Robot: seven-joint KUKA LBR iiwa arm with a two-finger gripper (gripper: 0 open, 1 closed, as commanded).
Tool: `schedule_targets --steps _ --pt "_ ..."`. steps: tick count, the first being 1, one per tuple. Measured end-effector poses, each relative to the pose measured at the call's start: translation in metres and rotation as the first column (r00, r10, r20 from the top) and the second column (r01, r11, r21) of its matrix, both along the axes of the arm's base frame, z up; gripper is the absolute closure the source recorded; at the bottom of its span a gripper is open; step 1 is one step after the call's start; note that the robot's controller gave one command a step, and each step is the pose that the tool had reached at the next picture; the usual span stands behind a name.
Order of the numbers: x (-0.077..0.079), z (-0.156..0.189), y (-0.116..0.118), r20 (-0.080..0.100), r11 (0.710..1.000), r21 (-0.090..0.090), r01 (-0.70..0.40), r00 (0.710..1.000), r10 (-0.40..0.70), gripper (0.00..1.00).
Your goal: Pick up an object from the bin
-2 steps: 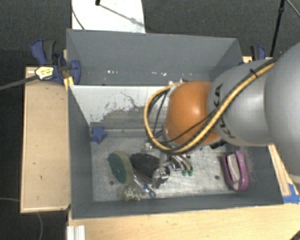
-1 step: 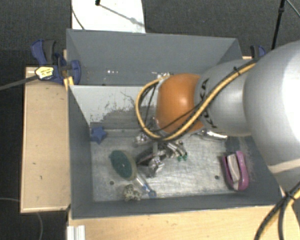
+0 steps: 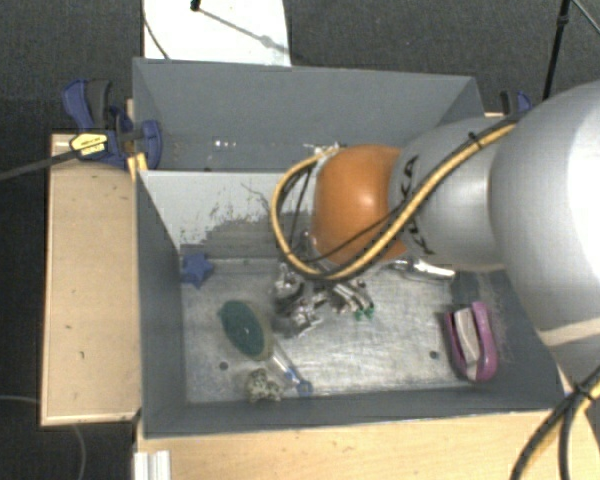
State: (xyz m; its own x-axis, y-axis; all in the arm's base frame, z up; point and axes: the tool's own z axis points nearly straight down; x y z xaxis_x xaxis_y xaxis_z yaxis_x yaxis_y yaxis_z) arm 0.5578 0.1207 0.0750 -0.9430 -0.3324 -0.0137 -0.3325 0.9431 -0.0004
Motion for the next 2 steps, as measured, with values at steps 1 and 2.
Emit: schedule_targets --steps 1,2 --pt "-0.029 0.098 -0.069 -0.007 0.936 -0.005 -0.351 0.936 0.351 1.00" --pt "-0.030 0.149 -0.077 -0.006 0.947 -0.005 -0.323 0.947 0.322 1.00"
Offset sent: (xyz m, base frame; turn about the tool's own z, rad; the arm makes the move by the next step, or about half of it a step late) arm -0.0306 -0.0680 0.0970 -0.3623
